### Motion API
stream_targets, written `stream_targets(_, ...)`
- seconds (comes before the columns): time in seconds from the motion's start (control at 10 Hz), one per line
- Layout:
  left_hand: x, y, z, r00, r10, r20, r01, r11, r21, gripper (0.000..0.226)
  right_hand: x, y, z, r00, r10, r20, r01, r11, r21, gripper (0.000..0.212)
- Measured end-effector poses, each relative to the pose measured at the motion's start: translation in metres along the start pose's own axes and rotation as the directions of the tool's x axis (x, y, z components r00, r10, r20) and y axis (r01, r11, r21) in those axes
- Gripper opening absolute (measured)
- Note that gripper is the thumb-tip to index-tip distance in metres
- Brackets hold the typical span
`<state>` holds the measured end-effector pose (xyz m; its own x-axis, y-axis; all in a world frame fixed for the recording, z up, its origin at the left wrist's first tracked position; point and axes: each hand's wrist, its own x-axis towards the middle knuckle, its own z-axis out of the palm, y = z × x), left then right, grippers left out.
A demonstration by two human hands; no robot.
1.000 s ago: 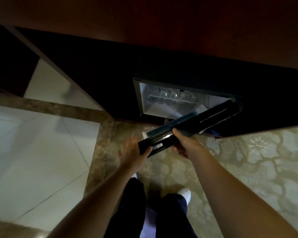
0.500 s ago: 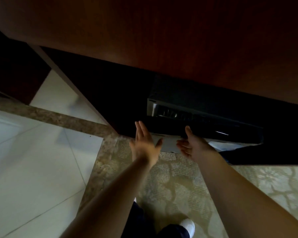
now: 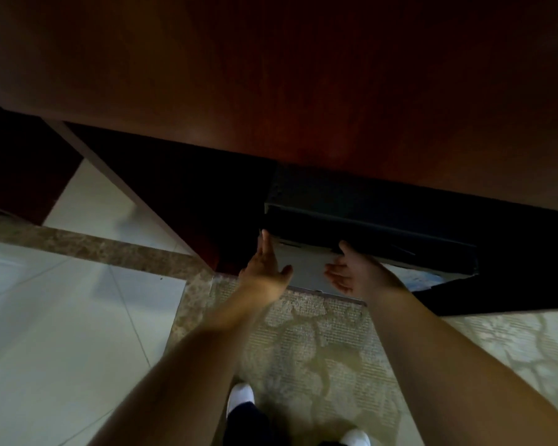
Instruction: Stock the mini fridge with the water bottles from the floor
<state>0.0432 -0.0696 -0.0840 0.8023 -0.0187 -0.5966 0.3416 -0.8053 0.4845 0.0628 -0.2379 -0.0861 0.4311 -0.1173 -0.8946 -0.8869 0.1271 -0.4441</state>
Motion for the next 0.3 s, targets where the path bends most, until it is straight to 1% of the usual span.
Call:
stream_targets(0.1, -0.014, 0.005, -0.012, 0.969, -0.071, 0.238, 0.048, 0.994, 0.101, 0.057, -0.016, 0.01, -0.012, 1.0, 0.014, 0.009, -0.012, 0.971, -0.237, 0.044)
stream_targets(0.2, -0.045, 0.014, -0.014, 0.891, -0.072, 0.449, -0.055, 0.963, 0.264, 0.049, -0.044, 0.015, -0.017, 0.999, -0.045, 0.015, 0.046, 0.851, -0.522, 0.038)
stream_targets(0.3, -0.074, 0.028, -0.021, 0.885, -0.05, 0.463, -0.07, 0.969, 0.239, 0.038, -0.08, 0.016, -0.026, 0.983, -0.145, 0.111, 0.179, 0.641, -0.747, 0.022)
